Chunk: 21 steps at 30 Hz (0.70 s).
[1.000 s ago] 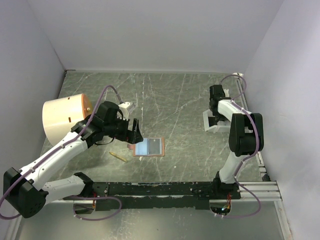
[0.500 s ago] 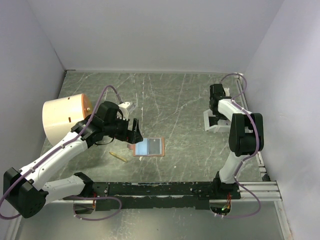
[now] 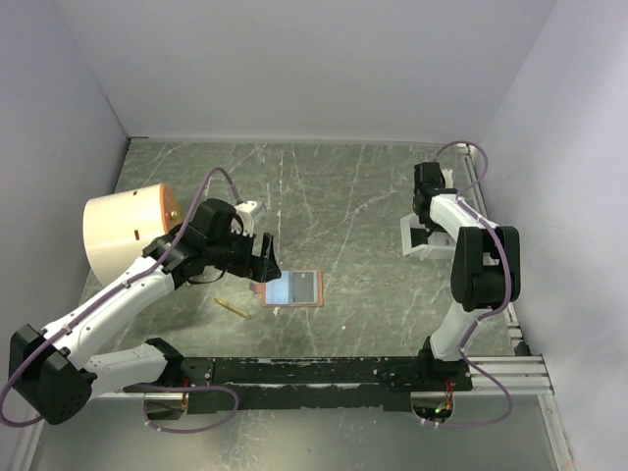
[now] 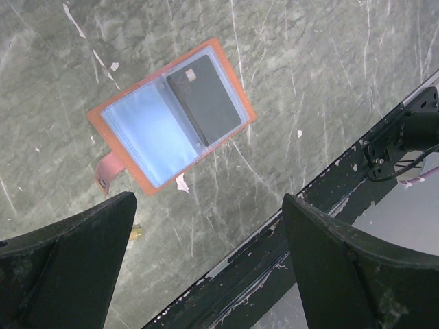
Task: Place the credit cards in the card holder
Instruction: Pick up the credit card from the storage box.
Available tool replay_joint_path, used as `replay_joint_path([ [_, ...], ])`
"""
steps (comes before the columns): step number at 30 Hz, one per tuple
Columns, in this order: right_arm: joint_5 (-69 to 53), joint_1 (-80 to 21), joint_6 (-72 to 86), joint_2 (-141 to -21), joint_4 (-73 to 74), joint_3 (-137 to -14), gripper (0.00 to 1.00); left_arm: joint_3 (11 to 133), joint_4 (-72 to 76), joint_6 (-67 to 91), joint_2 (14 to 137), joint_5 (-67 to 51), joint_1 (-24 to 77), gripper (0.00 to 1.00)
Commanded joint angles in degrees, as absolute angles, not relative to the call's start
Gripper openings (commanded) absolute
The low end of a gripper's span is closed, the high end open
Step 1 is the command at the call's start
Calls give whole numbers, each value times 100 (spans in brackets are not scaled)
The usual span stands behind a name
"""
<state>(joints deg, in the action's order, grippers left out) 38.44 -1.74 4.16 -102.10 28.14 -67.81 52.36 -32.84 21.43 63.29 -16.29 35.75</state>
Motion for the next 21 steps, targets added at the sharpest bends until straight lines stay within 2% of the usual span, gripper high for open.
replay_joint_path([
  [1, 3933, -105, 411, -9962, 2683, -6790, 15, 5259, -3311, 2074, 6350, -1710, 3581, 99],
  [6, 3700, -106, 463, -9874, 2710, -6810, 12, 5193, -3227, 2074, 6267, -1640, 3583, 99],
  [16, 3005, -105, 750, -9434, 2927, -6752, 1, 5207, -3279, 2074, 6447, -1711, 3585, 99],
  [21, 2626, -114, 1068, -9241, 3255, -6920, 0, 5186, -3272, 2074, 6488, -1674, 3583, 98],
])
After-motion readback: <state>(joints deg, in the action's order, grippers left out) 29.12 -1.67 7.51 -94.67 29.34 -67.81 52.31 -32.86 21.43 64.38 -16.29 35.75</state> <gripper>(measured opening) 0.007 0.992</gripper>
